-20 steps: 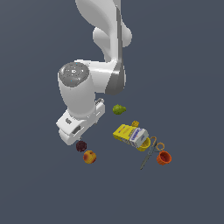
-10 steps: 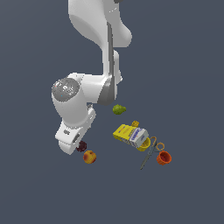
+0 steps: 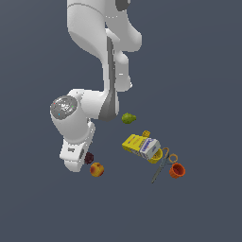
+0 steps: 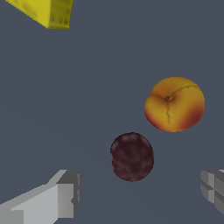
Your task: Pick up a designated object from a clutter of objects.
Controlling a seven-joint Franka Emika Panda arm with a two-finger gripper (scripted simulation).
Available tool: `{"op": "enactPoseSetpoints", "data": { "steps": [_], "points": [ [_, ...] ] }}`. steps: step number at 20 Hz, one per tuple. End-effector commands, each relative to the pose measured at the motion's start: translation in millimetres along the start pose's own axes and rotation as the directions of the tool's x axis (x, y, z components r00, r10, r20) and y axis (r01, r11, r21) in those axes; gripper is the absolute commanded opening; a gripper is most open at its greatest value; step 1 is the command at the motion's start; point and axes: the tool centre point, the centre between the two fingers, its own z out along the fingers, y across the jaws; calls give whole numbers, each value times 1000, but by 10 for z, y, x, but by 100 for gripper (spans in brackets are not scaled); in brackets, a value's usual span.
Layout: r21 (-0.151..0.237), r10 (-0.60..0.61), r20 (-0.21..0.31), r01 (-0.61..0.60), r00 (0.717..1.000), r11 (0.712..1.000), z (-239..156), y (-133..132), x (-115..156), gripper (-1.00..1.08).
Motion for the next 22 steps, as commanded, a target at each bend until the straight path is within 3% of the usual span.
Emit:
{"op": "enactPoseSetpoints", "data": {
  "steps": [1,16,22],
  "points": [
    [-5,-43,-7,43,999,999,61,17,-31,100],
    [-13,-115,-20,114,993,993,207,40,-93,100],
    [-14,-118,-20,118,993,993,470,35,-81,100]
  ]
}}
